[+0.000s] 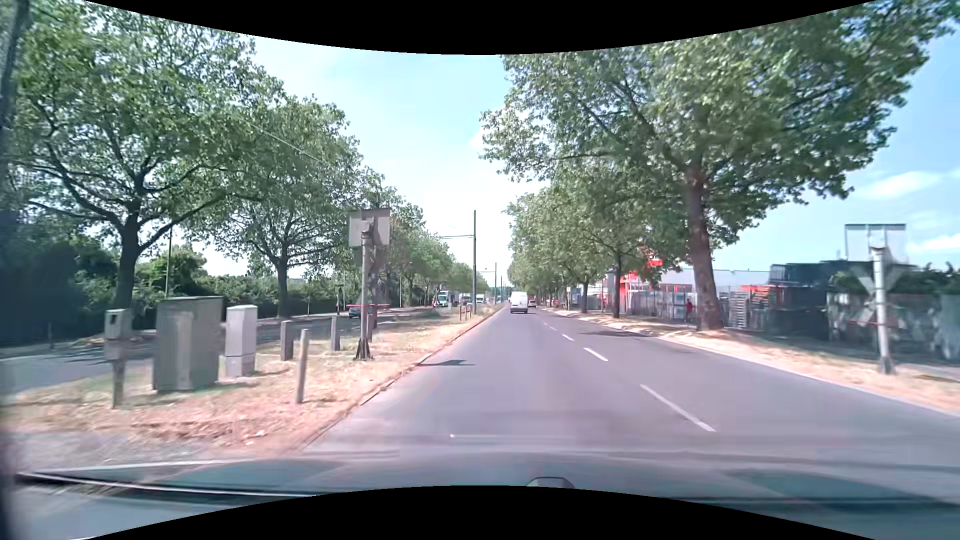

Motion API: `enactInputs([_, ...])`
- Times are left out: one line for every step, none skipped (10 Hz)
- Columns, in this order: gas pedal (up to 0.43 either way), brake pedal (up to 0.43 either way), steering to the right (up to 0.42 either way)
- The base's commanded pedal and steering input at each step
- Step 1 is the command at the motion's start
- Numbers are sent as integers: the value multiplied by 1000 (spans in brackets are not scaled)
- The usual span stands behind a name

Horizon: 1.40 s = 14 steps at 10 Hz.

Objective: Follow the waypoints while adhering to traffic rules and regulations

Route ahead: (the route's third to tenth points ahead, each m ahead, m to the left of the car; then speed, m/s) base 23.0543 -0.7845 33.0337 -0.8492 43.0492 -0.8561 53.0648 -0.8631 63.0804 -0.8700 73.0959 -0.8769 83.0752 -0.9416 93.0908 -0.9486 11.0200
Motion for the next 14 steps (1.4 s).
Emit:
enactInputs([0, 0, -3])
enactInputs([0, 0, -3])
enactInputs([8, 0, -3])
enactInputs([20, 0, -3])
enactInputs([28, 0, -3])
enactInputs([28, 0, -3])
enactInputs([28, 0, -3])
enactInputs([28, 0, -3])
enactInputs([28, 0, -3])
enactInputs([28, 0, -3])
enactInputs([28, 0, -3])
enactInputs([28, 0, -3])
enactInputs([28, 0, -3])
enactInputs([28, 0, -3])
